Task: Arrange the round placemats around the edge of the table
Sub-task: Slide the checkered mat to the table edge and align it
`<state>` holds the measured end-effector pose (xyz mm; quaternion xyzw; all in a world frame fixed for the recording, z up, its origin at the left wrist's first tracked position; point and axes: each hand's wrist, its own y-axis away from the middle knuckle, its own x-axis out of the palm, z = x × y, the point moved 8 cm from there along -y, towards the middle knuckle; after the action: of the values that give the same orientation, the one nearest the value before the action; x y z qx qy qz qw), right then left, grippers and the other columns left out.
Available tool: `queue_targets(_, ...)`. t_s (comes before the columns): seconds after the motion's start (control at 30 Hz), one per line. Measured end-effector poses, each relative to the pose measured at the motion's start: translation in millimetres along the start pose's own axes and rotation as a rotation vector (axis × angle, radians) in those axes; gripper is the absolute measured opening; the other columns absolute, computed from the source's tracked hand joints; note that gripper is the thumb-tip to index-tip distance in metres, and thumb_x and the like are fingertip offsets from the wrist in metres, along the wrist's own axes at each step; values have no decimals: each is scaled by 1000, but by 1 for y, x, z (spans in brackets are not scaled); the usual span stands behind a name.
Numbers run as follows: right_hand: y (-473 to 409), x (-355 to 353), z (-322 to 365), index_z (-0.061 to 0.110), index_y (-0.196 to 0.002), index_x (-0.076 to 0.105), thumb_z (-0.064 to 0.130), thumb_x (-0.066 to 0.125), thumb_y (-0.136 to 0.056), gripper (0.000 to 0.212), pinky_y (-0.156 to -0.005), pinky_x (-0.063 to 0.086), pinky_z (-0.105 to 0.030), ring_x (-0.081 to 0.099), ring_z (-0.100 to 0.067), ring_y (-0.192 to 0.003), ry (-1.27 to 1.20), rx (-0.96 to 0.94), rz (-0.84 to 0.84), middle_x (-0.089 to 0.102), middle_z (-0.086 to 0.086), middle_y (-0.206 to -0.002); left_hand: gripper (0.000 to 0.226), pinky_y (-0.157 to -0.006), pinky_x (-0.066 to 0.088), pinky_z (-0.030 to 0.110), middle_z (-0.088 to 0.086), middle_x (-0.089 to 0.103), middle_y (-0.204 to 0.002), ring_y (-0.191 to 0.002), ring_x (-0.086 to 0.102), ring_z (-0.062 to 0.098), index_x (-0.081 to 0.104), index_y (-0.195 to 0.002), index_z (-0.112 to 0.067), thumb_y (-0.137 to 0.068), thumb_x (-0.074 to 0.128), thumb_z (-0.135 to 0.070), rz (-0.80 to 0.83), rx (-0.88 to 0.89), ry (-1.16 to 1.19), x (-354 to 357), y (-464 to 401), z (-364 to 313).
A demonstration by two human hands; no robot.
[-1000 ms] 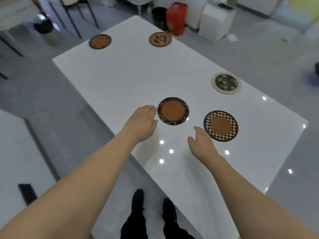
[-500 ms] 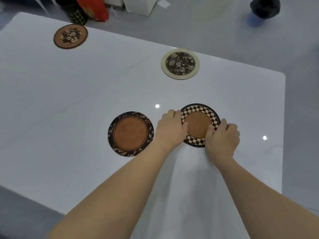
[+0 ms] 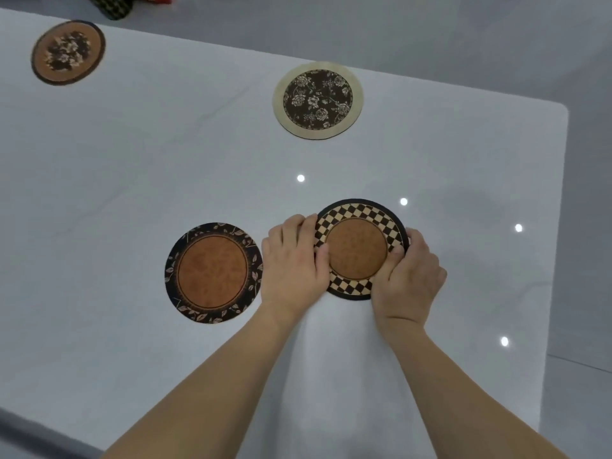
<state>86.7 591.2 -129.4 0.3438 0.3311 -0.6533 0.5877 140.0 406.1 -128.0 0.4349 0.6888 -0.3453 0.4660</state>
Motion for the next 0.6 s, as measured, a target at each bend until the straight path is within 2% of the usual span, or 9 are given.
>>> queue_targets(0.13, 0, 1, -4, 15, -118, 51, 20, 37, -92, 29, -86, 24, -27, 49, -19, -82, -74, 3, -34, 57, 3, -89, 42, -90, 36, 37, 3, 56, -122, -107, 46, 23, 51, -127, -18, -86, 56, -24, -4, 40, 114, -3, 0, 0)
queue_targets(0.23, 0, -1, -8, 17, -113, 52, 24, 39, -92, 25, -84, 25, -28, 50, -19, -78, -129, 3, -82, 52, 8, -84, 39, -82, 36, 36, 2, 57, -106, -92, 48, 22, 50, -125, -16, -87, 56, -18, -21, 47, 155, -3, 1, 0)
queue_targets(0.3, 1, -2, -6, 16, -112, 52, 24, 39, -91, 26, -83, 29, -31, 54, -23, -77, -135, -18, -106, 56, 6, -82, 36, -79, 34, 35, 2, 58, -99, -85, 49, 21, 50, -126, -14, -90, 53, -16, -39, 52, 164, -6, 2, -1)
queue_targets(0.4, 5, -3, -5, 16, -125, 51, 25, 34, -91, 39, -90, 33, -35, 57, -27, -81, -93, -30, -64, 65, -3, -83, 33, -76, 39, 37, 7, 62, -96, -80, 55, 24, 52, -127, -8, -95, 48, -10, -59, 107, 209, -15, 9, -8)
queue_targets(0.47, 13, -3, -9, 21, -130, 51, 25, 32, -91, 44, -90, 33, -30, 54, -27, -88, -136, -14, -26, 68, -4, -88, 34, -73, 40, 37, 12, 63, -98, -79, 58, 27, 51, -130, -2, -96, 48, -7, -80, 139, 276, -23, 22, -11)
queue_targets(0.53, 33, -2, -12, 28, -127, 55, 28, 33, -91, 42, -88, 34, -27, 47, -22, -97, -258, 32, 31, 69, 0, -96, 39, -71, 40, 33, 15, 62, -100, -81, 57, 25, 47, -134, 1, -96, 48, -5, -111, 153, 352, -34, 46, -4)
queue_targets(0.6, 66, -2, -7, 30, -121, 57, 30, 34, -89, 40, -90, 39, -32, 40, -6, -90, -333, 19, 69, 66, 4, -86, 40, -77, 43, 29, 15, 60, -105, -88, 56, 21, 44, -136, 1, -97, 47, -6, -134, 166, 414, -44, 77, 13)
